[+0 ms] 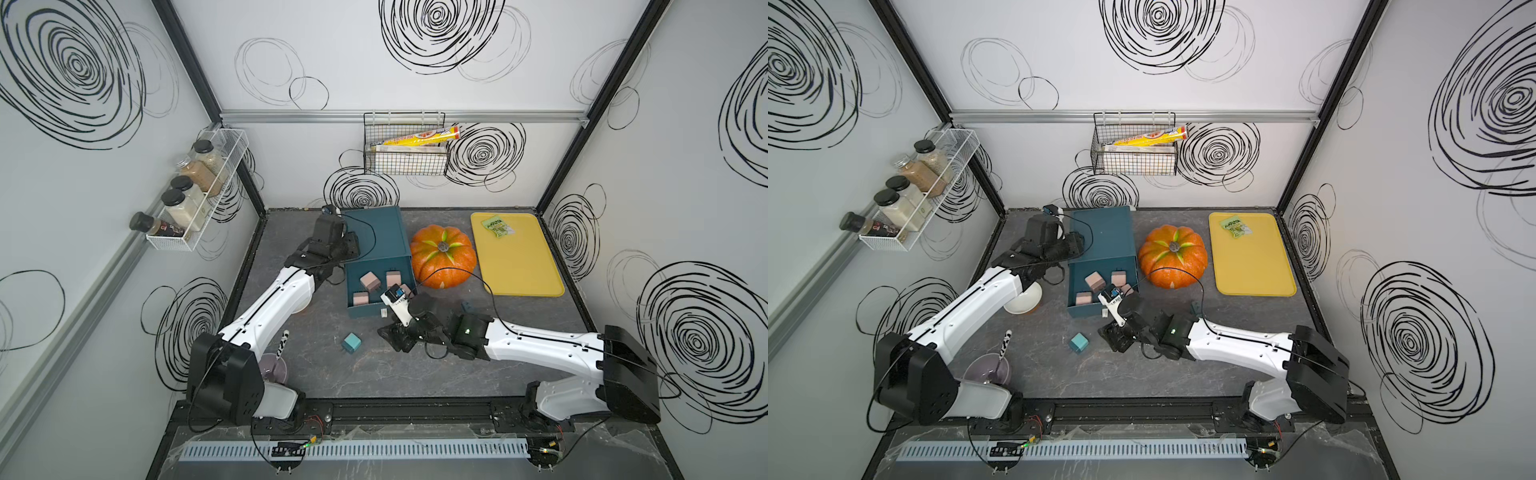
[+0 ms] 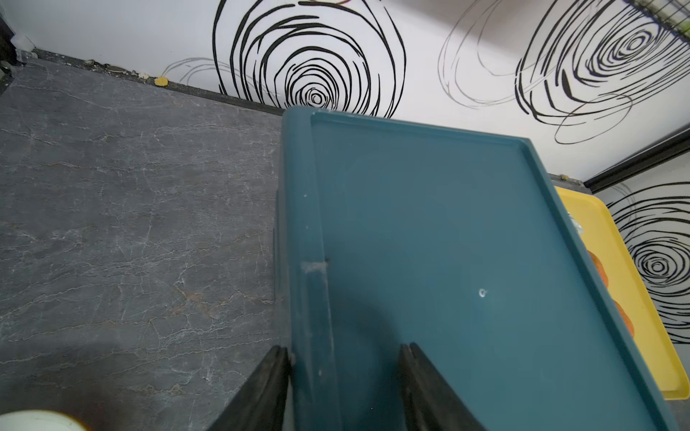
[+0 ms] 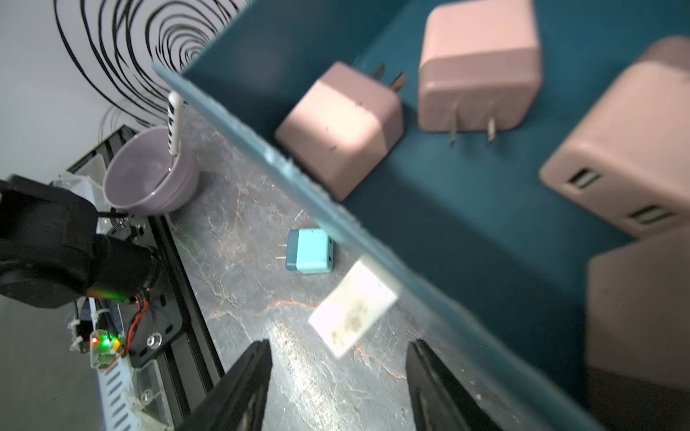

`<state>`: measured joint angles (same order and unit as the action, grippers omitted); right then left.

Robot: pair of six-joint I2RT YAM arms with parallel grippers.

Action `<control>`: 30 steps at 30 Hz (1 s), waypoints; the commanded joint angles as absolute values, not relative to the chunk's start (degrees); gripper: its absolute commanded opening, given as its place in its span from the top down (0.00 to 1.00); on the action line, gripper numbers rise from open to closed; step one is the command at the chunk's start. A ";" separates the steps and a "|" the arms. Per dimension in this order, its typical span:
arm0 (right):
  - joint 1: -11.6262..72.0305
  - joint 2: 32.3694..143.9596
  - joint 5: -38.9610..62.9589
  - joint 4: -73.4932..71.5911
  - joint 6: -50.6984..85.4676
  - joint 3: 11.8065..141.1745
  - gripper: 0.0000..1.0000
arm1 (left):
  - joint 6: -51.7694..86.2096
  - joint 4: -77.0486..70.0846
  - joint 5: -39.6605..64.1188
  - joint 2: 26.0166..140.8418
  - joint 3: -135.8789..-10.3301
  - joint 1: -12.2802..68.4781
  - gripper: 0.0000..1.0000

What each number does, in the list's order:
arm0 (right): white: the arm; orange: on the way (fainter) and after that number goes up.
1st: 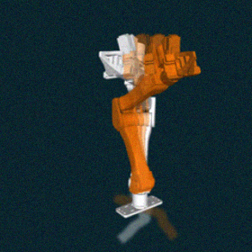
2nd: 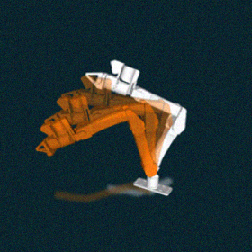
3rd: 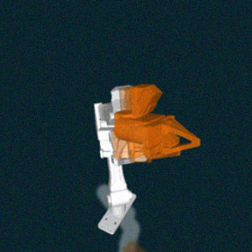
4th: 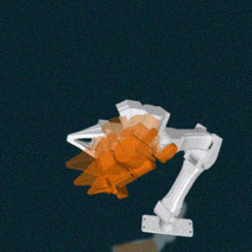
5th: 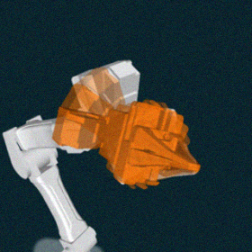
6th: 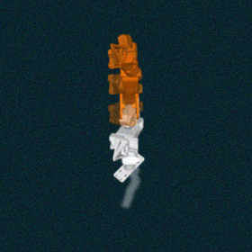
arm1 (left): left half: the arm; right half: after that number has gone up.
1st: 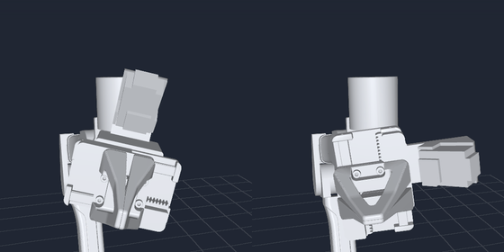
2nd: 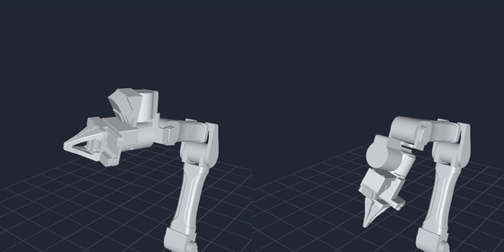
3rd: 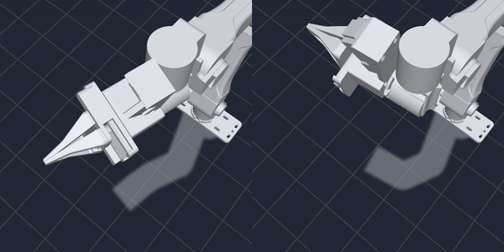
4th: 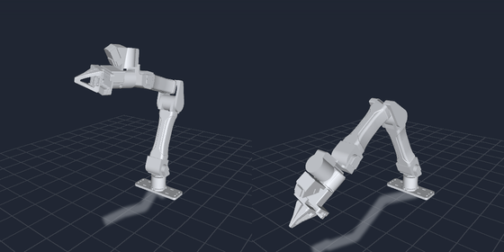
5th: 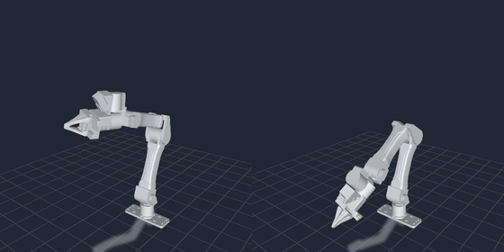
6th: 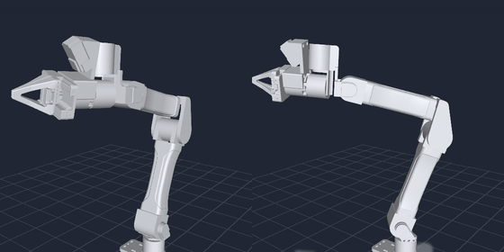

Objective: Place the plugs into the drawer by color
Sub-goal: Close the drawer in the storage box.

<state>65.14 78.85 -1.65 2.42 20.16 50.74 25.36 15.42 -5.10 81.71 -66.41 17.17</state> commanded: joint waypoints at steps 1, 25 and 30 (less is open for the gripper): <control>63.73 77.87 -4.19 0.71 21.28 51.99 0.37 | 24.77 19.16 -4.79 84.02 -63.70 16.52 0.50; 58.87 103.19 -20.61 10.00 15.30 83.08 0.52 | 24.84 13.49 -0.91 85.66 -55.13 16.59 0.65; 58.92 104.54 -24.43 11.25 15.96 84.03 0.55 | 25.68 12.93 0.45 83.63 -54.52 16.61 0.65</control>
